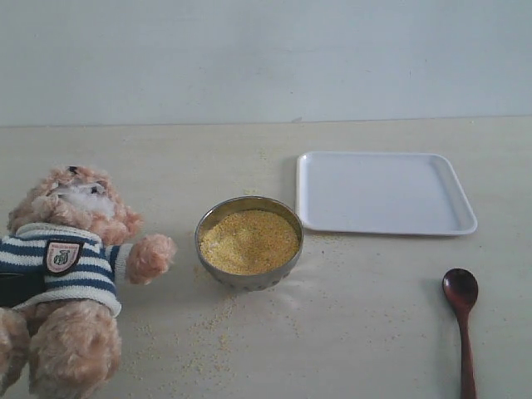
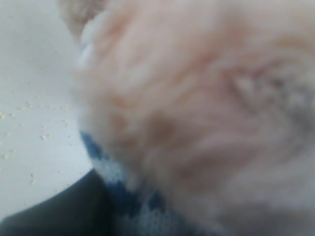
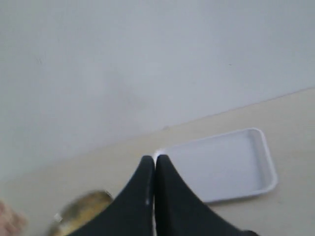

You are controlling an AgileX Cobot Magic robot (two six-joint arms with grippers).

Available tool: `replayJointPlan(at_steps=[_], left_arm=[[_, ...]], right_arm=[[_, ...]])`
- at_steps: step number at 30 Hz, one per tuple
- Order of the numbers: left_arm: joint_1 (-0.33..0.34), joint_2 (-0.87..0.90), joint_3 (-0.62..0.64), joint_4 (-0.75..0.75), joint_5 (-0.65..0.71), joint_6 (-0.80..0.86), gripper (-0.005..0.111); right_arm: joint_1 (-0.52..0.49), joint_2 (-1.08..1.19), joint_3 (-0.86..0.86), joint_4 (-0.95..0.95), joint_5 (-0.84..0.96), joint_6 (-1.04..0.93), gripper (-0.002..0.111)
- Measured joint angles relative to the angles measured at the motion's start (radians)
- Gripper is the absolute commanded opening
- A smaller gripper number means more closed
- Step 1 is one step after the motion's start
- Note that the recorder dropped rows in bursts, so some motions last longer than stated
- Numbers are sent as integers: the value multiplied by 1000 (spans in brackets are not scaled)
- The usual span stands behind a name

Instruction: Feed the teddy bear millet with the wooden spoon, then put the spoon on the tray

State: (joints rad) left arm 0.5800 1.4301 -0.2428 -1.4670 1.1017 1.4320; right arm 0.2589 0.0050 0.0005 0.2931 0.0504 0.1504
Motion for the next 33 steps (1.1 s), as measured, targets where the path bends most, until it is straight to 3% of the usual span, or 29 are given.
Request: replayJointPlan(at_steps=[5,13,21,25,28,30,33], left_arm=[[0,0,0,0,0,0,5],[0,0,0,0,0,0,5],[0,0,0,0,0,0,5],[0,0,0,0,0,0,5],[0,0,0,0,0,0,5],[0,0,0,-2,0,0,5],[0,0,0,-4,0,0,5]], right_arm=[[0,0,0,114,-151,156,0],[0,0,0,135,-171,224,0],[12,93,-228,2,72,0,0],[52,279,-385,-69,272,-186,0],[81,478,-466,-176,415,-218,0],[94,617,-500,-244,466,-224,6],[101,805,-538,-293,495,-224,33]])
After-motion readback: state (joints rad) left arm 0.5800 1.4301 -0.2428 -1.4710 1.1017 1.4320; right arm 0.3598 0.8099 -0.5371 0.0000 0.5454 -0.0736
